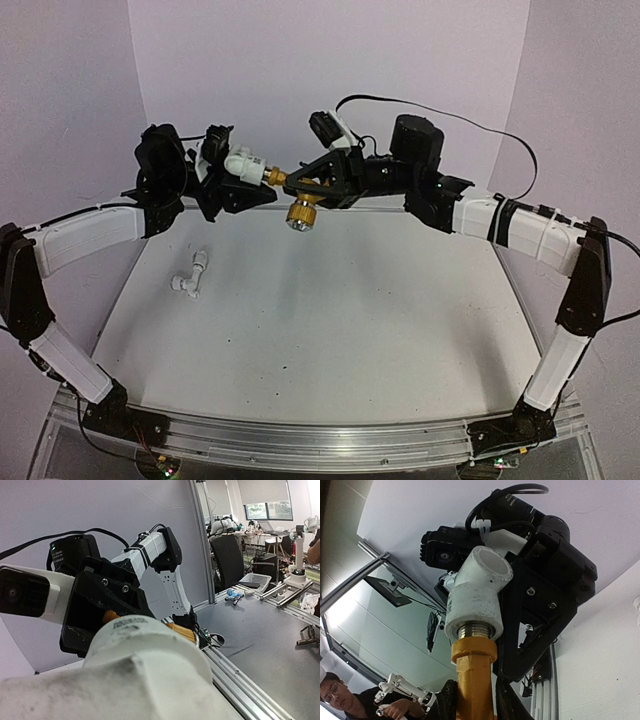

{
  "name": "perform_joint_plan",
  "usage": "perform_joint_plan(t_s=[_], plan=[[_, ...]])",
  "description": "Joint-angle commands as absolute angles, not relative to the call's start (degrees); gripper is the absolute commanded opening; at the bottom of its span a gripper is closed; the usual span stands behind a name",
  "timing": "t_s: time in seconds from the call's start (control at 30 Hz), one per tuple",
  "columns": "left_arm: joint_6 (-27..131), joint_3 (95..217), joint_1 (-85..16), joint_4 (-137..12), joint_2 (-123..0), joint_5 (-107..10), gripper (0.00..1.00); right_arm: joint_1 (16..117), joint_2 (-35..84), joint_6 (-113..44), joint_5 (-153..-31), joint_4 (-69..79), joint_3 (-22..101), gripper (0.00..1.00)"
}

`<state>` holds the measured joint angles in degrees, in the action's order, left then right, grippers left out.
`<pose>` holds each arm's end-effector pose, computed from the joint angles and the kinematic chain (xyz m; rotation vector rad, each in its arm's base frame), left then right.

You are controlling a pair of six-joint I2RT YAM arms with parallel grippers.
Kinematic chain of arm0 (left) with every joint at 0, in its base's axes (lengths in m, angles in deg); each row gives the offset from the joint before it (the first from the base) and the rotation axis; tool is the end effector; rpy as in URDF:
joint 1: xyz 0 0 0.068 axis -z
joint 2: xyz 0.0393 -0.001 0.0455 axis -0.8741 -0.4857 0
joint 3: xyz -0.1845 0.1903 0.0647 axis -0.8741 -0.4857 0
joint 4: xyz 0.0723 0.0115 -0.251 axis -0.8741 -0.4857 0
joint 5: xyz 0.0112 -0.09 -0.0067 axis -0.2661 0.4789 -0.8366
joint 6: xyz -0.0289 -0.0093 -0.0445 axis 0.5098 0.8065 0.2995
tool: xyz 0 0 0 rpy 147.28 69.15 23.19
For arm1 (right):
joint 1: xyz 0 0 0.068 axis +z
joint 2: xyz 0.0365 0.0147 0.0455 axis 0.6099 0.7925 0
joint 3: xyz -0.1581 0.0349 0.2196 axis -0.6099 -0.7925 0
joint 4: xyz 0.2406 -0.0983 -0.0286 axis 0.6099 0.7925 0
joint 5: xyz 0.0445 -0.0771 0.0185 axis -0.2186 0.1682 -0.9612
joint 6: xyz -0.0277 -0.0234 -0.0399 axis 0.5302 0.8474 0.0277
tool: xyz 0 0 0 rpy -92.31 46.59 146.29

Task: Install the water faucets

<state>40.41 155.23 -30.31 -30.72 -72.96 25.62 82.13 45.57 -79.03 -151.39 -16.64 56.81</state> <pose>0.2690 -0.2004 0.3930 1.5370 0.6902 -1.2981 0.2702 0.3121 0.4108 -1.1246 1.5612 2.0257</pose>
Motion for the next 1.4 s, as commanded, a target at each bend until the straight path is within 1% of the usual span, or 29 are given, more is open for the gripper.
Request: perform_joint_plan(t_s=[0.0,0.03,0.1,0.13,0.2,0.27,0.3,0.33,0.37,0.4,0.43,0.5,0.53,0.7,0.87,1.0,1.1,1.17,1.2,1.23,1.37], plan=[[50.25,157.84,-30.25,-28.42,-72.33,20.85,0.19,80.05,43.94,-84.83,-148.31,-22.16,54.36,0.0],[53.09,156.22,-30.26,-28.45,-71.4,19.62,0.3,79.18,43.07,-83.1,-147.58,-22.18,52.73,0.0],[58.09,151.23,-30.26,-28.48,-68.5,16.76,0.37,78.05,41.17,-77.35,-145.82,-22.1,50.26,0.0],[60.82,147.11,-30.27,-28.5,-66.05,14.37,0.43,77.52,39.92,-71.87,-143.69,-21.92,48.95,0.0],[65.72,141.03,-30.26,-28.51,-62.03,11.68,0.53,77.02,38.5,-66.5,-141.23,-20.91,47.64,0.0],[71.21,136.1,-30.27,-28.52,-57.9,9.46,0.59,76.78,36.99,-58.6,-138.65,-18.94,46.15,0.0],[74.64,134.21,-30.27,-28.53,-55.73,6.78,0.63,76.78,36.21,-54.53,-136.11,-16.85,45.54,0.0],[79.91,132.85,-30.27,-28.52,-53.34,3.44,0.65,76.78,35.45,-49.14,-134.81,-14.81,44.82,0.0],[85.9,131.32,-30.27,-28.59,-51.74,-3.04,0.68,76.78,34.78,-44.97,-133.37,-13.91,43.76,0.0],[89.4,130.81,-30.31,-28.76,-51.42,-8.0,0.7,76.84,34.57,-43.06,-132.83,-13.79,43.39,0.0],[97.2,130.97,-30.35,-28.95,-51.77,-11.3,0.71,77.09,34.33,-40.19,-132.31,-13.75,42.92,0.0],[106.02,132.92,-30.28,-28.98,-54.15,-12.9,0.72,77.46,34.47,-37.39,-130.54,-13.45,42.58,0.0],[109.53,134.63,-30.27,-28.99,-56.07,-11.86,0.73,77.57,34.7,-36.4,-129.81,-13.21,42.72,0.0],[111.01,137.63,-30.1,-28.98,-59.88,-11.54,0.75,79.14,36.13,-34.21,-128.84,-12.65,44.03,0.0],[107.57,139.51,-29.36,-28.95,-61.8,-11.27,0.78,80.3,37.34,-34.16,-130.21,-11.46,44.91,0.0],[105.83,140.87,-28.83,-28.93,-63.09,-10.84,0.77,80.73,38.6,-36.19,-131.66,-11.2,45.77,0.0],[104.15,141.36,-27.92,-28.97,-63.86,-9.91,0.73,80.73,39.4,-37.97,-132.37,-11.2,46.5,0.0],[104.83,141.23,-27.81,-28.93,-64.53,-9.9,0.63,80.86,39.75,-38.28,-132.65,-11.2,47.09,0.0],[105.2,141.23,-27.8,-28.89,-64.77,-9.73,0.59,80.87,39.78,-38.2,-132.62,-11.13,47.14,0.0],[105.94,141.35,-27.8,-28.92,-65.32,-9.43,0.51,80.91,39.8,-37.86,-132.46,-11.01,47.19,0.0],[110.68,141.59,-27.8,-28.93,-67.16,-9.46,0.27,81.44,39.69,-33.4,-131.87,-8.6,47.62,0.0]])
